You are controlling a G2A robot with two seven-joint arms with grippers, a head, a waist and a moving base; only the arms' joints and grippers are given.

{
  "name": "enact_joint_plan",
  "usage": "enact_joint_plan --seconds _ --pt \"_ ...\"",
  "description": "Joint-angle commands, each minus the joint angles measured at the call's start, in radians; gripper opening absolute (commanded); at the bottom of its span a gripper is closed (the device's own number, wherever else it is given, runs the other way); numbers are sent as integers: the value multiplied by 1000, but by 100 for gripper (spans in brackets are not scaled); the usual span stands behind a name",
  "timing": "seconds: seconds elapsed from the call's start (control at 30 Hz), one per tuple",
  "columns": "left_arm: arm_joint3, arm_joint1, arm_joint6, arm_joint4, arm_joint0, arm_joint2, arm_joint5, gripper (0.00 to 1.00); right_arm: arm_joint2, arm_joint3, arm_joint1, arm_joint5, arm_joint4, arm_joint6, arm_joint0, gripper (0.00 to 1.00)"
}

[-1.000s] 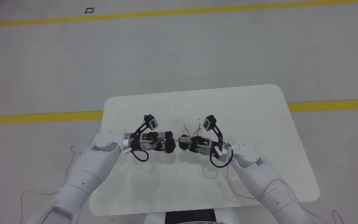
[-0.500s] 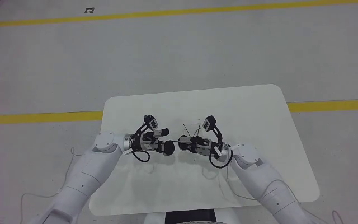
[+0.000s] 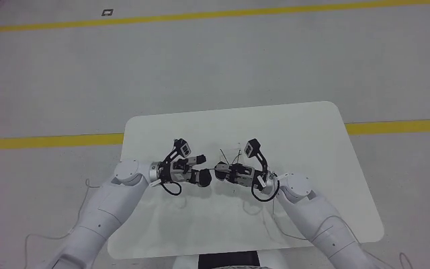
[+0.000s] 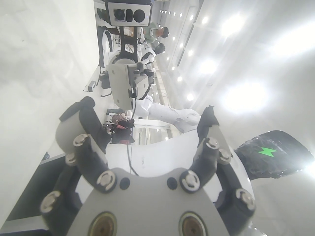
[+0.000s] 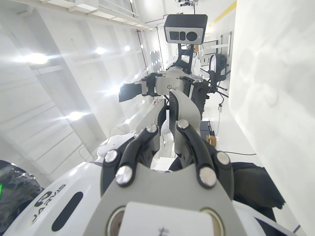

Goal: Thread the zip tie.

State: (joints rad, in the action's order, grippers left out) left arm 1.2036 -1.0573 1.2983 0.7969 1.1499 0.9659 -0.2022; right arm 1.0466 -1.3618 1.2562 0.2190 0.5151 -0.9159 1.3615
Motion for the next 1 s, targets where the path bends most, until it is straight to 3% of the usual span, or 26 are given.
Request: enact_joint_plan --seconds 0.0,0.13,0.17,0.97 --pt "1 1 -8 -9 0 1 0 24 3 -3 -1 1 -5 4 2 0" --pt "5 3 -13 -11 3 2 2 1 9 -16 -6 -2 -34 26 9 0" --pt "6 3 -13 -11 4 2 2 0 10 -19 -6 -3 -37 28 11 0" --pt "-3 5 -35 -50 -9 -18 21 0 5 -40 -15 -11 -42 24 17 0"
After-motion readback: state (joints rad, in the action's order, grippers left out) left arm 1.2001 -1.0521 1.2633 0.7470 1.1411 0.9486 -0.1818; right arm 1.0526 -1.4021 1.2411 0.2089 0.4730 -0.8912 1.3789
